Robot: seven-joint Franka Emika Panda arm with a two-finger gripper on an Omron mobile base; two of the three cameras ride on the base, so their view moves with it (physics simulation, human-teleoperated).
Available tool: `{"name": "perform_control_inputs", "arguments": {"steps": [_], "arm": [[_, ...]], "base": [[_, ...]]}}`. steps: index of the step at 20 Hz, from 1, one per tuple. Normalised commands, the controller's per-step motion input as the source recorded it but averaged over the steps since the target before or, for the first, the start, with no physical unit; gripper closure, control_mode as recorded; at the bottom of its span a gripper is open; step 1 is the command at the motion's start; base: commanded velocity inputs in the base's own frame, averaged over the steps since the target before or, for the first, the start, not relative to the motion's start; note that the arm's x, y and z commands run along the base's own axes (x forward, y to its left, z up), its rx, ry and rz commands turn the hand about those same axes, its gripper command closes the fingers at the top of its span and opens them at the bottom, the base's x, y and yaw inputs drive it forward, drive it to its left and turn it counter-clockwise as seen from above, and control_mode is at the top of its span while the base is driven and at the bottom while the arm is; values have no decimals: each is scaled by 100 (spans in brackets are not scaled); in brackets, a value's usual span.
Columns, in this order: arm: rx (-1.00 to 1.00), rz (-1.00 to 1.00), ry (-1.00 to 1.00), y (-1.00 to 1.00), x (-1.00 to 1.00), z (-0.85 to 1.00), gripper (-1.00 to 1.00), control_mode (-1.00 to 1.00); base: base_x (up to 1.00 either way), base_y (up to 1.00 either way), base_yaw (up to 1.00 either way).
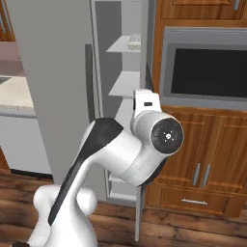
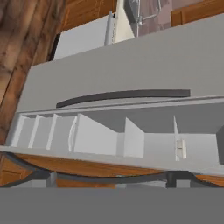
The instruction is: The ice cube tray has been filled with water. Take the tray and place it in the freezer to make ice. Close the freezer door after placing the tray.
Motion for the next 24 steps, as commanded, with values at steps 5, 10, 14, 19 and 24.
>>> {"name": "perform_control_inputs", "arguments": {"steps": [5,10,14,19,24], "arm": [[1,17,0,-12,32,-29,-100,-100],[2,14,1,-18,51,-26,-100,-100],[2,13,0,-20,55,-27,-100,-100],[1,12,0,-31,45,-22,-100,-100],[2,11,0,-32,40,-16,-100,-100]], "base": [[0,0,0],[0,0,0],[0,0,0],[0,0,0],[0,0,0]]}}
